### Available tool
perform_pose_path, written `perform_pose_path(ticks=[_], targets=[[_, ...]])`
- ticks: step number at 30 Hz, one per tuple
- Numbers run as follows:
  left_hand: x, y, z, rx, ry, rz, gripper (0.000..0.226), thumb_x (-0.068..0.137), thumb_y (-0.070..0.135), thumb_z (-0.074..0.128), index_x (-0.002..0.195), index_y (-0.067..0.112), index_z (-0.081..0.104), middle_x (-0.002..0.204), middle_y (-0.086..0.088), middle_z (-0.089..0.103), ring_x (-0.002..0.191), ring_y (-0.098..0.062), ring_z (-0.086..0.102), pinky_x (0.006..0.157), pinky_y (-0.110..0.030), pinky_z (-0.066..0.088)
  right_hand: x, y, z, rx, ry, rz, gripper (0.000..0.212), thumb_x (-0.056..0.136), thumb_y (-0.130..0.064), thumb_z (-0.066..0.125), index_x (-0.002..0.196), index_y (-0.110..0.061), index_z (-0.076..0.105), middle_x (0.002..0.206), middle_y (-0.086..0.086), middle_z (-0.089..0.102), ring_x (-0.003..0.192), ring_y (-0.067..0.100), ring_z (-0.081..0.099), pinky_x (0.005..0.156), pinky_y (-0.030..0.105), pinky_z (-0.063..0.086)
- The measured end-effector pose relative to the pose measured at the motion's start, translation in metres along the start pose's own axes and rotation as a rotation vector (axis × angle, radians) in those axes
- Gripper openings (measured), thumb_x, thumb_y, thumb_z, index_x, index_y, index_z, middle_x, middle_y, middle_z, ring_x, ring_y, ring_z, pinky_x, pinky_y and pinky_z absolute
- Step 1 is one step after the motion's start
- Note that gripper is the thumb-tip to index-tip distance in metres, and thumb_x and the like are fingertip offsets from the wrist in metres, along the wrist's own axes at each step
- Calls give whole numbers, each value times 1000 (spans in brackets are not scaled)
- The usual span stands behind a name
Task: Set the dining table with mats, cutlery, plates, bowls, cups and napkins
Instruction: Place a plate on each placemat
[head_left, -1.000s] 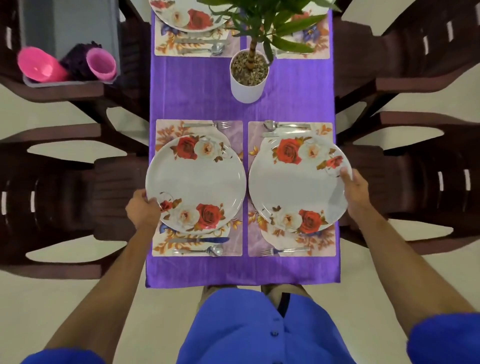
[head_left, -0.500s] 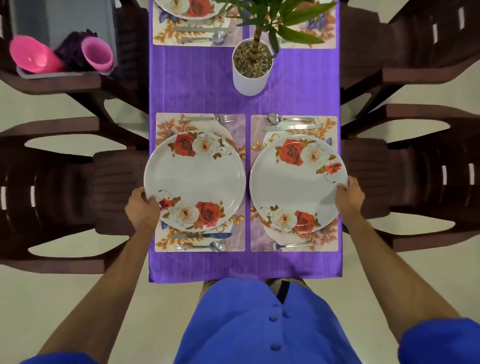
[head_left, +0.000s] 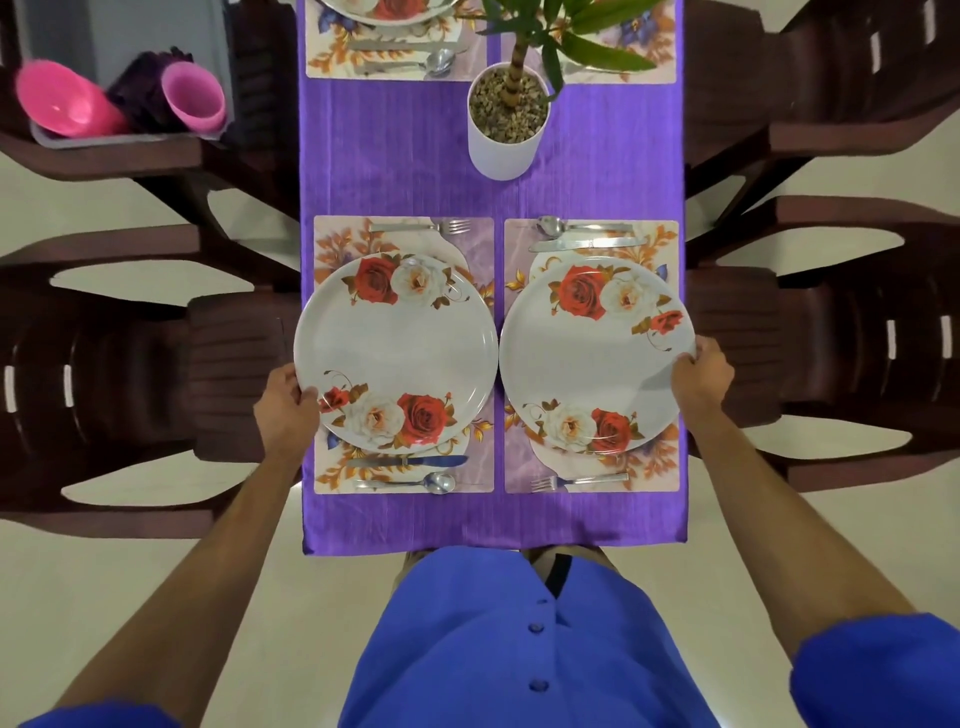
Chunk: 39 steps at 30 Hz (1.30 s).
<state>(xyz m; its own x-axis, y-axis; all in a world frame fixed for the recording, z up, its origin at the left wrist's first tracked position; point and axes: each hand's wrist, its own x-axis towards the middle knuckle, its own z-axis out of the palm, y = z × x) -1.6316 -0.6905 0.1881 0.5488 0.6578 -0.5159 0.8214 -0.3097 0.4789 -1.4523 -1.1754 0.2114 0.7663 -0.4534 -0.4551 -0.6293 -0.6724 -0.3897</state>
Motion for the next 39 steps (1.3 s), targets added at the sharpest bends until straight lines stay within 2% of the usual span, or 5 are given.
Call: perform_pose_path(ticks=[10,17,27,35,39], targets=[[1,-6,0,-10,-52,-2,41,105,25,61,142,14,47,132,-9,67,115,-31,69,99,-50,55,15,7,2,-19,-8,36,36,100,-3,49,133,1,62,130,22,65,121,37,62,96,39,53],[3,-10,-1,-2,-92,6,46,104,30,62,144,15,46,136,-9,65,118,-32,67,102,-51,54,27,14,-3,-8,-47,49,32,99,-6,52,126,-3,68,121,16,69,96,21,60,79,29,50],[2,-9,-5,120,-118,77,38,106,16,55,143,8,49,140,-13,62,117,-36,66,100,-48,52,38,17,4,-61,-26,44,31,99,-6,50,121,1,71,118,22,70,108,36,67,94,42,57],[-5,-4,-1,67,-132,13,41,107,22,54,146,13,46,133,-10,64,108,-25,65,90,-42,54,34,13,6,-69,-7,38,32,100,-6,47,119,2,72,116,21,71,100,33,67,78,32,51],[6,1,-3,79,-192,-64,44,105,27,56,145,18,44,127,-5,65,109,-28,68,80,-38,56,34,14,5,-60,-15,46,34,101,-7,46,123,0,71,120,21,70,109,35,67,88,37,55]])
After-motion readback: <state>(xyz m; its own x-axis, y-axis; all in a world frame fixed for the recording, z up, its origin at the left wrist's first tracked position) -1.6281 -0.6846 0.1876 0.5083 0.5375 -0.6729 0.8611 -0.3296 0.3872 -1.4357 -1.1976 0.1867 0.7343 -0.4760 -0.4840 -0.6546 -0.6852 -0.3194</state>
